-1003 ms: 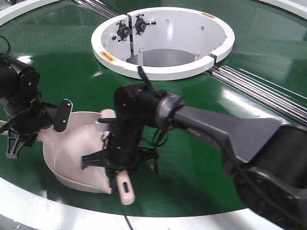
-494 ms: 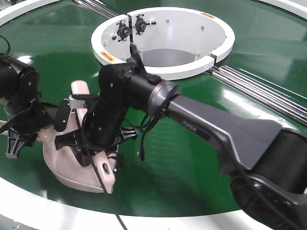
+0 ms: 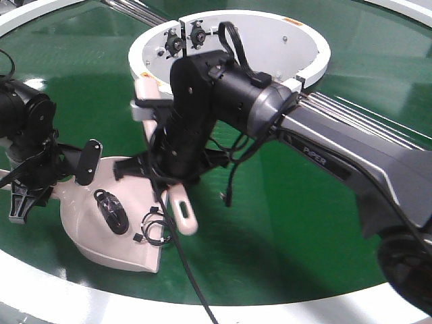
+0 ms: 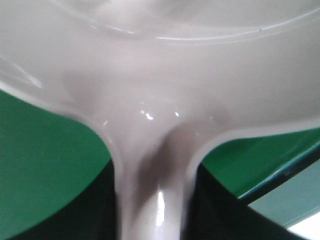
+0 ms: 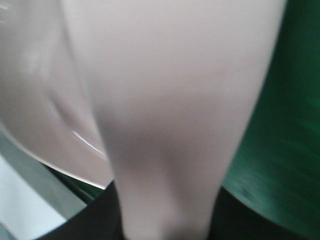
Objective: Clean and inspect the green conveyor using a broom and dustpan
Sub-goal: 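Sweep the black cable into the dustpan with the right-held brush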
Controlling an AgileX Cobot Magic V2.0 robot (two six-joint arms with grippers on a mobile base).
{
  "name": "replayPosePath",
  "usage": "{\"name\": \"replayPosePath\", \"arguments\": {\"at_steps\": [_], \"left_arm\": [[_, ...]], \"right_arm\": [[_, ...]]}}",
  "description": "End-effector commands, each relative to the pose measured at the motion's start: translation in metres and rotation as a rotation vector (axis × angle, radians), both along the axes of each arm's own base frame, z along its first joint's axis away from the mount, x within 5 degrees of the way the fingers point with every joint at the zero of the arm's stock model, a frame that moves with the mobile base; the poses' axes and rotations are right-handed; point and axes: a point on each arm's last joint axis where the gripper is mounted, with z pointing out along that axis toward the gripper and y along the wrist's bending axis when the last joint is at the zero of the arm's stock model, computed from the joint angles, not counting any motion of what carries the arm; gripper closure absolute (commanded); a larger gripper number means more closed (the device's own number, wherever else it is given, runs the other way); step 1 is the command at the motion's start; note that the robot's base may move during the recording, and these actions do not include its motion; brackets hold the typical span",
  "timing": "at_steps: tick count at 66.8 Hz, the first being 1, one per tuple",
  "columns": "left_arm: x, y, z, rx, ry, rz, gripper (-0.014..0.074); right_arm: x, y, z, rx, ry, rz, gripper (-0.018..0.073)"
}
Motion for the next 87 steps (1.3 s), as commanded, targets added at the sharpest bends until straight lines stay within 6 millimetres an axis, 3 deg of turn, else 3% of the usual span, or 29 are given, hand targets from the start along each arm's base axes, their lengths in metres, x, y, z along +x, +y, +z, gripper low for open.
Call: {"name": "replayPosePath", "arguments": {"at_steps": [1,32,49,64,87], "left_arm": [[0.001,-0.002,0.024,-0.019,-0.098,0.006,0.0603],[0.001,-0.002,0.024,-0.019,-0.098,0.006,0.0603],[0.001,-0.002,0.024,-0.019,-0.098,0.006,0.0603],[0.001,-0.002,0.024,-0.019,-0.099,0.006,0.0603],[0.001,-0.002,0.024,-0.019,-0.099,0.006,0.0603]], "right_arm": [[-0.017,-0.022,0.022,-0.054,-0.005,-0.01,0.0561],[-0.046,-0.046,-0.046,-0.232,0.222,-0.092,0.0561],[-0.043,-0.038,-0.063,-0.221,0.283,-0.104,0.0561],[-0.036,-0.016,-0.072,-0.162,0.317,-0.09,0.0561],[-0.039,0.042,-0.067,0.01,0.321,0.068,0.0561]]}}
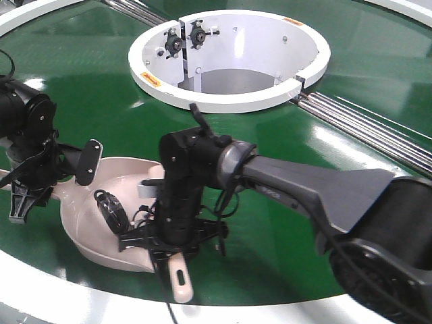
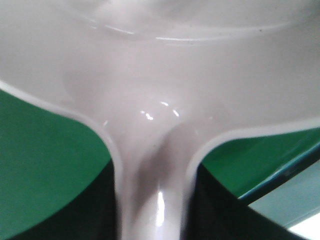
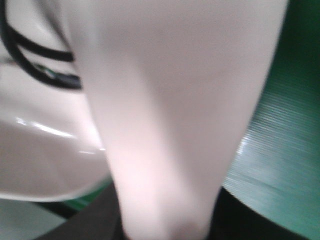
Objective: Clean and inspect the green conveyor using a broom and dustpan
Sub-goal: 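Sweep the black cable into the dustpan with the right-held brush, then carry the brush back and set it down on the conveyor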
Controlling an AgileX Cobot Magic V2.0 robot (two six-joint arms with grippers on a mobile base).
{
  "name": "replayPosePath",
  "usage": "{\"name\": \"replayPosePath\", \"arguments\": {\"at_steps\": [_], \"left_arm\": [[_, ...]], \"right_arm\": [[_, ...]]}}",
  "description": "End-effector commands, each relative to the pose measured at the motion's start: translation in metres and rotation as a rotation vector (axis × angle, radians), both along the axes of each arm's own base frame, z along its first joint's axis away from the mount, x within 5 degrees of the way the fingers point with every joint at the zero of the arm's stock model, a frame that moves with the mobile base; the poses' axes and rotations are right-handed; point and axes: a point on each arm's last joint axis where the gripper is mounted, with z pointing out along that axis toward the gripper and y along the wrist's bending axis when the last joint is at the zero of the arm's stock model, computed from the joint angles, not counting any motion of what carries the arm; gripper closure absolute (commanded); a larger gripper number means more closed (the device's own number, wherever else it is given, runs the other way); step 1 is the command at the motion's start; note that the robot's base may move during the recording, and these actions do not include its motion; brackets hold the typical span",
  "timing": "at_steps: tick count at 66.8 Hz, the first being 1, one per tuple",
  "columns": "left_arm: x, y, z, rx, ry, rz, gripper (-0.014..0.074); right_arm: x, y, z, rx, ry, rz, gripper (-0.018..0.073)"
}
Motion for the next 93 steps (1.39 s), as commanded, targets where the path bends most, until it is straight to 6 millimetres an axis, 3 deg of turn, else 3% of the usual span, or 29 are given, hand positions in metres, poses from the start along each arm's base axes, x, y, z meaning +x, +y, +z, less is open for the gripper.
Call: {"name": "replayPosePath", "arguments": {"at_steps": [1,17,45,57,66,88,93], "left_arm": [[0.001,-0.002,0.024,-0.019,-0.099,0.006,0.0603],[0.001,-0.002,0.024,-0.019,-0.099,0.006,0.0603],[0.001,-0.002,0.024,-0.019,-0.099,0.006,0.0603],[0.001,-0.002,0.024,-0.019,-0.099,0.006,0.0603],[0.001,-0.002,0.024,-0.019,-0.099,0.006,0.0603],[0.001,-0.002,0.024,-0.019,-0.099,0.006,0.0603],[0.001,-0.002,0.024,-0.019,-0.099,0.006,0.0603]], "right_arm": [[-0.012,0.02,0.035,0.135,0.009,0.076,0.0561],[-0.02,0.038,0.078,0.282,-0.078,0.197,0.0561],[-0.008,0.001,0.129,0.224,-0.281,0.189,0.0561],[0.004,-0.05,0.119,0.113,-0.26,0.113,0.0561],[0.009,-0.107,0.108,-0.014,-0.237,0.049,0.0561],[0.004,-0.234,0.105,-0.149,-0.258,-0.136,0.0561],[0.001,-0.253,0.102,-0.155,-0.251,-0.163,0.0561]]}}
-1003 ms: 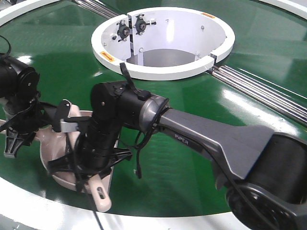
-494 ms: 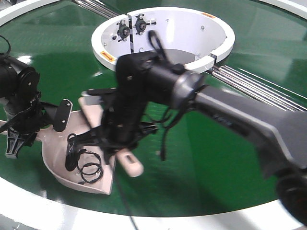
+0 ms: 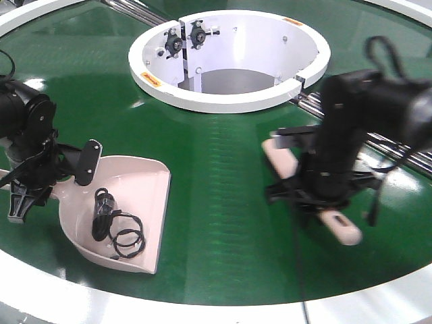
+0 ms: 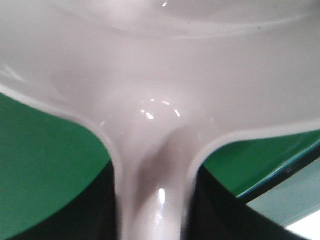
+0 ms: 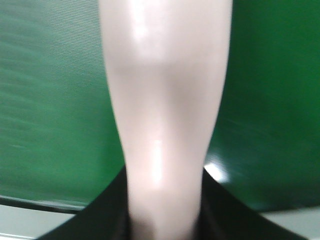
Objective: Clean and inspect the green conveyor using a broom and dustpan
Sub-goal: 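Carry the brush back and set it down on the conveyor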
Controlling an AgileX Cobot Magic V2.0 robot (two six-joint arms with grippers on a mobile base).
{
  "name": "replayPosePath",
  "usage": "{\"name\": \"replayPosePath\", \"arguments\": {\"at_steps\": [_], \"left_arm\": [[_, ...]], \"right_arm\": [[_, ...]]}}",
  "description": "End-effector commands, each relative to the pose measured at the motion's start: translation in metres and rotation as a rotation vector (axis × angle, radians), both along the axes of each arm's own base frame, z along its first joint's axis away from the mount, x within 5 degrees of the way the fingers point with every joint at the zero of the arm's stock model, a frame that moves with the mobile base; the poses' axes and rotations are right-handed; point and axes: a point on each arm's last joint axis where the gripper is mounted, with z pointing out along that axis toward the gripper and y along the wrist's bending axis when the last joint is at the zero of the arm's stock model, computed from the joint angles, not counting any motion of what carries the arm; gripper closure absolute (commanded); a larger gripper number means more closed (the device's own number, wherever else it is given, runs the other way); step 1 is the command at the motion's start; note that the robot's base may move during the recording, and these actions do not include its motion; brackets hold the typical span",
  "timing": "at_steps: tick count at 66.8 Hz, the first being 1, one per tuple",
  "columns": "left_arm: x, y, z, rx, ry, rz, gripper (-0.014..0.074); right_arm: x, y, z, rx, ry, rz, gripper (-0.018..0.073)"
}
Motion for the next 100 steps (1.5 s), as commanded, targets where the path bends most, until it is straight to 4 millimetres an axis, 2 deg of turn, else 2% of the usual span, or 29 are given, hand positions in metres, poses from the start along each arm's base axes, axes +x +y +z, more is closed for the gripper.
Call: {"name": "replayPosePath", "arguments": {"at_steps": [1,10,29,39,48,65,71,79,89,100], "left_arm": [[0.001,-0.003,0.024,-0.027,-0.097,0.008,0.0603],[0.001,-0.003,0.024,-0.027,-0.097,0.008,0.0603],[0.001,-0.003,0.024,-0.027,-0.097,0.008,0.0603],[0.001,-0.003,0.024,-0.027,-0.097,0.008,0.0603],[0.001,-0.003,0.024,-0.027,-0.097,0.008,0.0603],[0.001,-0.003,0.024,-0.027,-0.097,0.008,0.0603],[0.001,-0.003,0.024,-0.026,-0.096,0.008,0.0603],[0.001,-0.003,0.024,-0.027,-0.097,0.008,0.0603],[0.001,-0.003,0.024,-0.026,-0.096,0.008,0.0603],[0.001,-0.003,0.024,-0.026,-0.096,0.008,0.0603]], "right_arm": [[-0.007,-0.033,0.022,0.012,-0.079,-0.032,0.0561],[-0.013,-0.057,0.012,0.004,-0.063,-0.054,0.0561],[-0.013,-0.057,-0.014,0.012,-0.138,-0.055,0.0553],[-0.011,-0.057,-0.025,0.001,-0.094,-0.013,0.052],[-0.01,-0.056,-0.034,0.0,-0.057,-0.005,0.0414],[-0.006,-0.056,-0.036,-0.001,-0.086,-0.001,0.0055],[-0.007,-0.057,-0.033,-0.005,-0.097,0.003,-0.0047],[-0.011,-0.057,-0.018,0.003,-0.148,0.003,-0.0112],[-0.021,-0.058,0.012,0.028,-0.258,-0.003,-0.0108],[-0.042,-0.062,0.056,0.055,-0.426,0.0,-0.0066]]}}
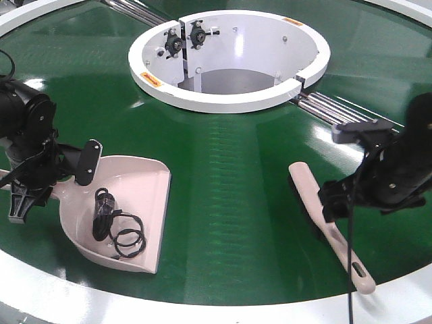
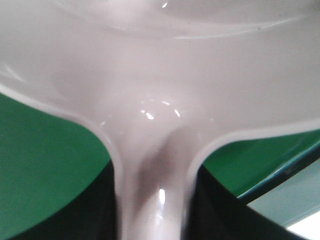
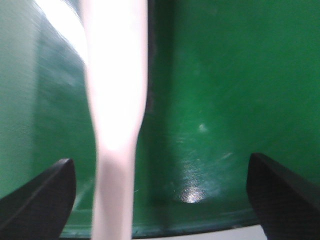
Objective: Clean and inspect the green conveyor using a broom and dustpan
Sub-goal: 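Carry the brush back and set it down on the conveyor, then release the brush and raise the right gripper away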
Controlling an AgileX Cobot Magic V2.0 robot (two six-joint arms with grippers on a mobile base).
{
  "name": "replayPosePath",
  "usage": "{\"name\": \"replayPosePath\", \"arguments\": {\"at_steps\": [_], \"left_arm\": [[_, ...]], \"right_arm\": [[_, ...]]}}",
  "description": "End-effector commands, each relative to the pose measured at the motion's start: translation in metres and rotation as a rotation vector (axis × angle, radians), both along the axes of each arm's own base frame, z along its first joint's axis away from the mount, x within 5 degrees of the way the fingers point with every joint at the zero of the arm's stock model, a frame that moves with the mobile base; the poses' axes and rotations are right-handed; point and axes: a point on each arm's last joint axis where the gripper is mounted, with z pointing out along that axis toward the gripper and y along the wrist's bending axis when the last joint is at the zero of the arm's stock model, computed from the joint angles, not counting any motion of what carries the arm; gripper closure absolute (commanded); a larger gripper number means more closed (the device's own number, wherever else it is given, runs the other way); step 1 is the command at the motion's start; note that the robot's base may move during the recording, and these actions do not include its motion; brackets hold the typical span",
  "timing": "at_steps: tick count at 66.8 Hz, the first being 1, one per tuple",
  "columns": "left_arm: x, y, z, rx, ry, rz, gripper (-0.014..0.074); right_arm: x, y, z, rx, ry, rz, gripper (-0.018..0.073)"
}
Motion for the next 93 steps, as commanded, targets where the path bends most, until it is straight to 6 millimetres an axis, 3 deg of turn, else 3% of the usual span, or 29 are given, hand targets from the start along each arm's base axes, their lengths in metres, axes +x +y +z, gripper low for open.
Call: {"name": "replayPosePath", "arguments": {"at_steps": [1,13,27,48,63,93], "left_arm": [[0.001,-0.002,0.024,-0.023,-0.097,0.007,0.0603],[0.001,-0.002,0.024,-0.023,-0.097,0.007,0.0603],[0.001,-0.002,0.024,-0.023,-0.097,0.007,0.0603],[0.001,-0.002,0.024,-0.023,-0.097,0.007,0.0603],[0.001,-0.002,0.024,-0.023,-0.097,0.007,0.0603],[0.001,-0.003,0.024,-0.025,-0.102,0.005,0.0603]], "right_arm": [[-0.014,-0.003,0.041,0.025,-0.176,0.009,-0.0064],[-0.051,-0.008,0.074,0.075,-0.393,0.004,-0.0029],[-0.103,-0.017,0.093,0.106,-0.679,0.025,-0.0029],[-0.171,-0.029,0.09,0.136,-1.007,0.034,-0.0029],[-0.189,-0.032,0.086,0.14,-1.082,0.036,-0.0029],[-0.19,-0.032,0.086,0.14,-1.084,0.036,-0.0029]]}}
